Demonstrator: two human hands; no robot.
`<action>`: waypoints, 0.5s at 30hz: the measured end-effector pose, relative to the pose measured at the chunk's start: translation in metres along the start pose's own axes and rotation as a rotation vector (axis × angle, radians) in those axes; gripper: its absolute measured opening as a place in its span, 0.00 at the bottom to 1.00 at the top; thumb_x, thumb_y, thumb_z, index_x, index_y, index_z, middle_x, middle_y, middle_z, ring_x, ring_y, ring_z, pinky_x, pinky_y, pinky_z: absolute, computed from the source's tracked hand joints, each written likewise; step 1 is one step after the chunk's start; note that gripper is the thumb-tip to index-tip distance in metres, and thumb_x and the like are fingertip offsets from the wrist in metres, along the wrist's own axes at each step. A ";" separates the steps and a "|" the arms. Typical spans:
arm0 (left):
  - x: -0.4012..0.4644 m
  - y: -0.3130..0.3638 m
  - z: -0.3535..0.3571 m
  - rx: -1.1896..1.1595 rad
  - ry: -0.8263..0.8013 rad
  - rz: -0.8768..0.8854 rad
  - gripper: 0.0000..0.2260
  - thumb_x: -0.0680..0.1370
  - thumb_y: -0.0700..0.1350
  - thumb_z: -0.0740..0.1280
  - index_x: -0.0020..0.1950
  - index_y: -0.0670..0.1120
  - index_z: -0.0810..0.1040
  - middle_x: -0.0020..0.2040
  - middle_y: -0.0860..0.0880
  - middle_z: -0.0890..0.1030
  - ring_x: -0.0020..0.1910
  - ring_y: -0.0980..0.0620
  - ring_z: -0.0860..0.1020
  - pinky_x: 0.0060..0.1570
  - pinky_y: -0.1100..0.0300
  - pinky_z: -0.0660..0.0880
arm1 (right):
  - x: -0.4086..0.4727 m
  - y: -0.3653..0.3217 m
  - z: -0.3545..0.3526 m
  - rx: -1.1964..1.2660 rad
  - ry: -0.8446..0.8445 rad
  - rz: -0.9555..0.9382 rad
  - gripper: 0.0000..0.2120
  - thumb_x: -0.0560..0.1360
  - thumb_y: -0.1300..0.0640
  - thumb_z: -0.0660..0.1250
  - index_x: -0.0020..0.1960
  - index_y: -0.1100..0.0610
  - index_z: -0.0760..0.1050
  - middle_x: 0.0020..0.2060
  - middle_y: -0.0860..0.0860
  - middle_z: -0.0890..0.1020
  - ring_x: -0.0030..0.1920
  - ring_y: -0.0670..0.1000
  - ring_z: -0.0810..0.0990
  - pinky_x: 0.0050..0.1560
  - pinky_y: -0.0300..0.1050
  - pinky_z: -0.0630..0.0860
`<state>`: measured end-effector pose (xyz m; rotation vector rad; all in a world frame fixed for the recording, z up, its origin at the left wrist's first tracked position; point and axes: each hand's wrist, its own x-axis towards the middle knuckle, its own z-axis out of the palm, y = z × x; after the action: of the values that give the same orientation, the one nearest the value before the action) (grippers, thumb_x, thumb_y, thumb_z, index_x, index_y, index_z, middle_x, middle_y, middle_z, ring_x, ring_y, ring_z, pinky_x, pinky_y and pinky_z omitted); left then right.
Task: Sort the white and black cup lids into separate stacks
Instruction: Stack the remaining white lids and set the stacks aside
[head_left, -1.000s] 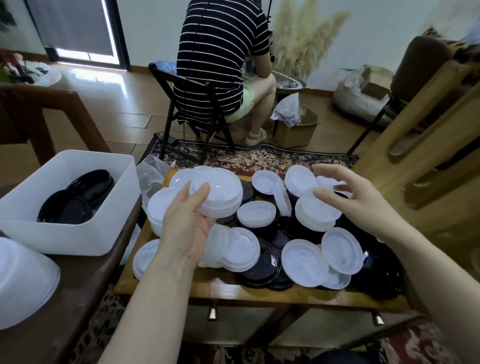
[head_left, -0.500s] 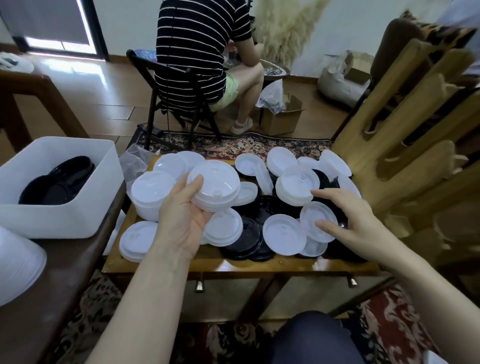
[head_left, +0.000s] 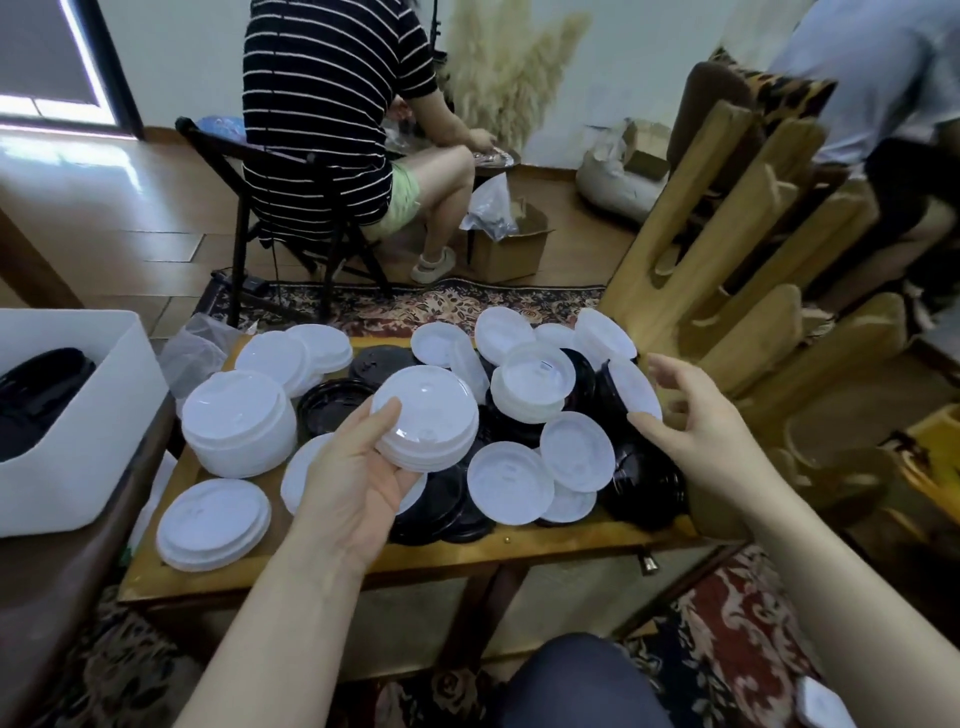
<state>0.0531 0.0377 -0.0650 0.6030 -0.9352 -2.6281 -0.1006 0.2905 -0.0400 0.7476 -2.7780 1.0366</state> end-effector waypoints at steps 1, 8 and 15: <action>0.001 -0.001 0.002 -0.001 0.000 -0.006 0.15 0.80 0.41 0.63 0.67 0.41 0.76 0.60 0.43 0.84 0.59 0.46 0.82 0.55 0.53 0.81 | 0.007 -0.001 0.001 -0.003 0.004 0.011 0.28 0.76 0.58 0.69 0.73 0.54 0.65 0.67 0.49 0.71 0.64 0.45 0.70 0.64 0.46 0.70; 0.016 0.001 0.019 0.034 -0.010 -0.026 0.10 0.81 0.40 0.64 0.60 0.43 0.79 0.55 0.45 0.85 0.53 0.48 0.83 0.43 0.55 0.82 | 0.077 -0.018 0.016 -0.069 0.094 0.070 0.20 0.78 0.58 0.64 0.69 0.57 0.71 0.63 0.53 0.77 0.62 0.52 0.75 0.61 0.47 0.71; 0.034 0.001 0.028 0.042 -0.036 -0.041 0.16 0.75 0.42 0.67 0.63 0.44 0.79 0.57 0.44 0.85 0.54 0.48 0.83 0.42 0.56 0.82 | 0.134 -0.018 0.029 -0.346 -0.039 0.240 0.18 0.76 0.50 0.64 0.65 0.51 0.74 0.61 0.51 0.79 0.59 0.55 0.77 0.55 0.52 0.76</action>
<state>0.0102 0.0382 -0.0542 0.5924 -1.0015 -2.6698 -0.2073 0.2049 -0.0196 0.4032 -3.0171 0.5429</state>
